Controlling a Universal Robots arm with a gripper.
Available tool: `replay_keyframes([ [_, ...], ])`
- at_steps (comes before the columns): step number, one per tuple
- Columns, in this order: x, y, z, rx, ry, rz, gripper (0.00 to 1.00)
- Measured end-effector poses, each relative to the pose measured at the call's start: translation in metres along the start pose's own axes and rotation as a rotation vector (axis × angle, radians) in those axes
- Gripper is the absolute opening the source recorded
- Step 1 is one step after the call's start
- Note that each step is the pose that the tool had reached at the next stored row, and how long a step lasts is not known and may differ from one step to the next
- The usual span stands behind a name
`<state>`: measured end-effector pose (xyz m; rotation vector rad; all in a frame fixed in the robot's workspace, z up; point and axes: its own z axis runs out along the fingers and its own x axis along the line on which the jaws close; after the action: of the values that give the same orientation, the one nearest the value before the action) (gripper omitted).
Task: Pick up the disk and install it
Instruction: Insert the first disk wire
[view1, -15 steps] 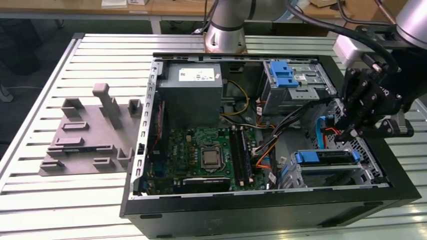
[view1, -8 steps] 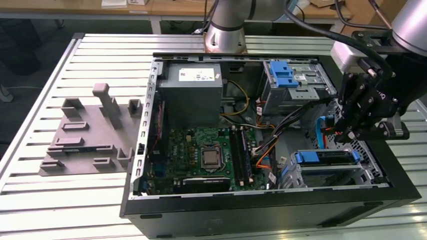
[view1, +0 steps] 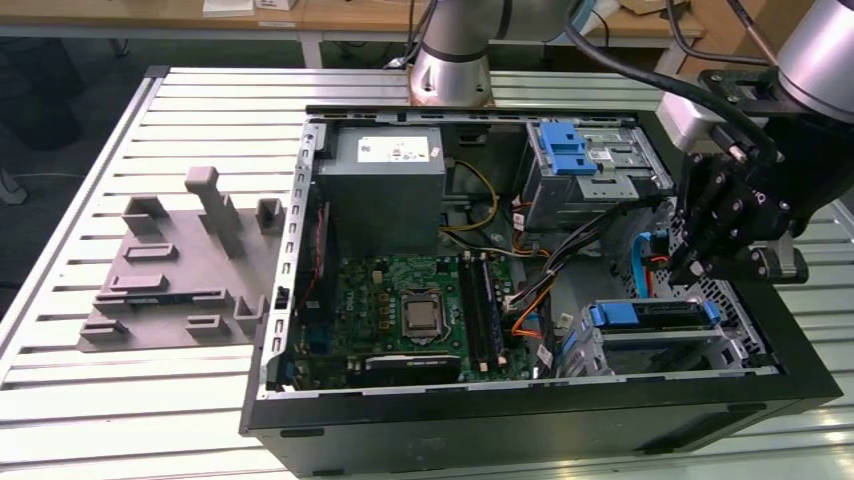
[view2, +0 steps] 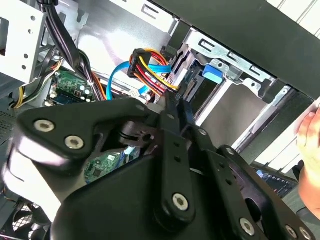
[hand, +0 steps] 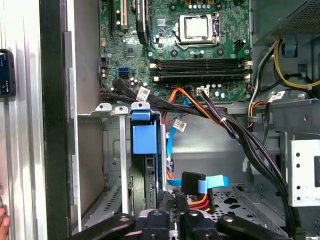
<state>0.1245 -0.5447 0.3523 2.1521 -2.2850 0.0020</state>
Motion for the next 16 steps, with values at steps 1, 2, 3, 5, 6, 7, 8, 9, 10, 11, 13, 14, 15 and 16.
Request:
replay_keyframes([
  [1,0.0,0.0,0.0001,0.0,0.0,0.0,0.16],
  [2,0.0,0.0,0.0001,0.0,0.0,0.0,0.16],
  [3,0.0,0.0,0.0002,0.0,-0.0001,0.0,0.16],
  [5,0.0,0.0,0.0002,0.0,-0.0002,0.0,0.16],
  [6,0.0004,0.0,0.0004,0.0,-0.0004,0.0,0.16],
  [7,0.0013,-0.0001,0.0003,0.0,-0.0003,0.0,0.16],
  [8,0.0028,-0.0001,0.0003,0.0,-0.0002,0.001,0.16],
  [9,0.0046,-0.0002,0.0004,0.0,-0.0002,0.002,0.16],
  [10,0.006,-0.0003,0.0007,0.0,-0.0002,0.004,0.16],
  [11,0.0071,-0.0004,0.001,0.0,-0.0003,0.007,0.16],
  [13,0.0089,-0.0005,0.002,-0.0002,-0.0002,0.013,0.16],
  [14,0.0092,-0.0005,0.003,-0.0009,-0.0006,0.015,0.16],
  [15,0.0093,-0.0006,0.0038,-0.0024,-0.0002,0.016,0.16],
  [16,0.0095,-0.0006,0.0047,-0.0039,0.0,0.016,0.16],
])
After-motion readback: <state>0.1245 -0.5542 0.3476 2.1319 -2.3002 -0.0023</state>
